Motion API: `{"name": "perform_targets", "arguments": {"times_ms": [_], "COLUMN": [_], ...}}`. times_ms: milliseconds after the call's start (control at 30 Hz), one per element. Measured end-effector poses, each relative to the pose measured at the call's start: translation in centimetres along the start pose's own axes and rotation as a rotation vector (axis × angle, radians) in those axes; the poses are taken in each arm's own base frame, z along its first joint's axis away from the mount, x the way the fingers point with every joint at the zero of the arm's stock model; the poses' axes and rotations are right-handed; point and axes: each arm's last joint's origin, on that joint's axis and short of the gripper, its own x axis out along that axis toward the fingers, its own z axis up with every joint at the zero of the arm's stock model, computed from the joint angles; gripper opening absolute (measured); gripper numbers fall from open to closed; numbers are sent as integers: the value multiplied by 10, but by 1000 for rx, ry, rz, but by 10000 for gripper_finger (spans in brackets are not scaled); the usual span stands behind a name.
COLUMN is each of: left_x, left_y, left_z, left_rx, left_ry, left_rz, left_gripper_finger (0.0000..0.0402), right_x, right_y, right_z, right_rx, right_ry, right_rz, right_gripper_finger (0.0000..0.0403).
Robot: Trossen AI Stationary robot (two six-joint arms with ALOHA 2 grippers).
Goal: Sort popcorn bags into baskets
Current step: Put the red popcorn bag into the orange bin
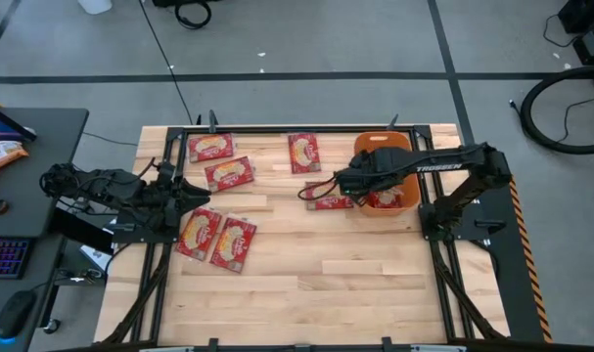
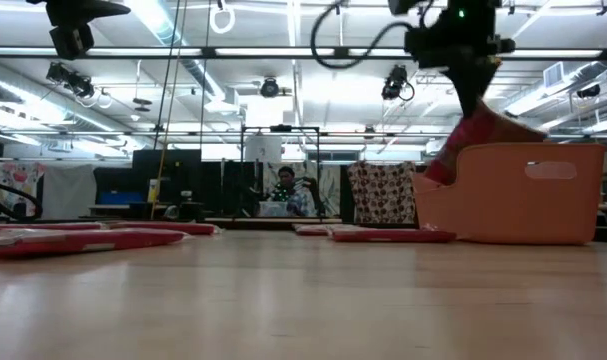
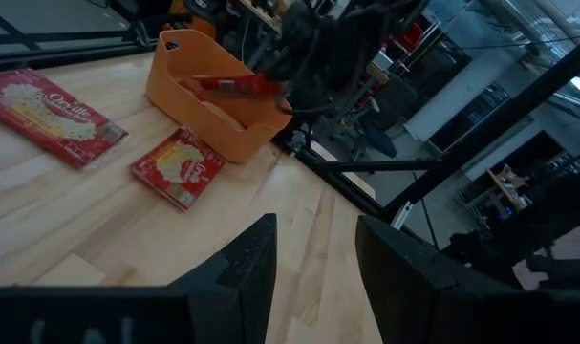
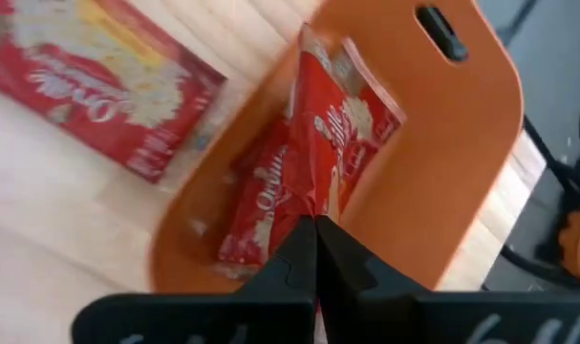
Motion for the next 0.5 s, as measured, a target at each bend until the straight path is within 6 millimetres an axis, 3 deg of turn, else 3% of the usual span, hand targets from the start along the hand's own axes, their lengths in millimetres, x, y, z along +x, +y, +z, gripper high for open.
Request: {"name": "perform_targets", "arguments": {"times_ms": [200,333,500], "left_x": [0,0,0], "left_y": [0,0,0], "left_z": [0,0,0], "left_rx": [0,5,5], "left_ry": [1,1,2], "left_rz": [-1,-1,-1], "left_gripper_finger": [149,149,149], "right_x": [37,58,57], "right_y": [0,6,6], "right_z": [-9,-9,-1], "right_rx": [42,42,65], "right_ry": [74,147,157], "right_rz": [-91,2,85], "right_gripper_finger": [21,43,94]}}
